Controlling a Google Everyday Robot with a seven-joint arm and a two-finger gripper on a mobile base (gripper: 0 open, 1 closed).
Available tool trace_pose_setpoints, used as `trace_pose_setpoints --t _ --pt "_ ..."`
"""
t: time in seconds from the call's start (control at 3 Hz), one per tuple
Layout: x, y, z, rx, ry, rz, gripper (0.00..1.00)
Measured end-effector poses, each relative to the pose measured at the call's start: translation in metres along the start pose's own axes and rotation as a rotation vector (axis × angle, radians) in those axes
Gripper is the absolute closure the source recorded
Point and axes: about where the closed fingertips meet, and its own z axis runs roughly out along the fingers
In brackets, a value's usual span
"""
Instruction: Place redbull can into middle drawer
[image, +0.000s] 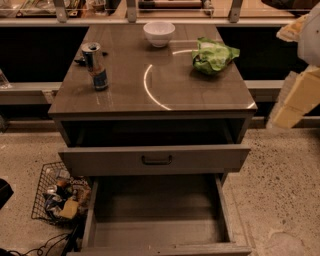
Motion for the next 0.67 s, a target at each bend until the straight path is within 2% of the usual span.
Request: trace_pose_setpoints --t 0.33,0.67 --pt "-0.026 -0.033 0.024 0.050 -0.211 0.031 0.00" --pt "-0.079 -0.078 0.042 0.102 -0.471 0.033 0.00"
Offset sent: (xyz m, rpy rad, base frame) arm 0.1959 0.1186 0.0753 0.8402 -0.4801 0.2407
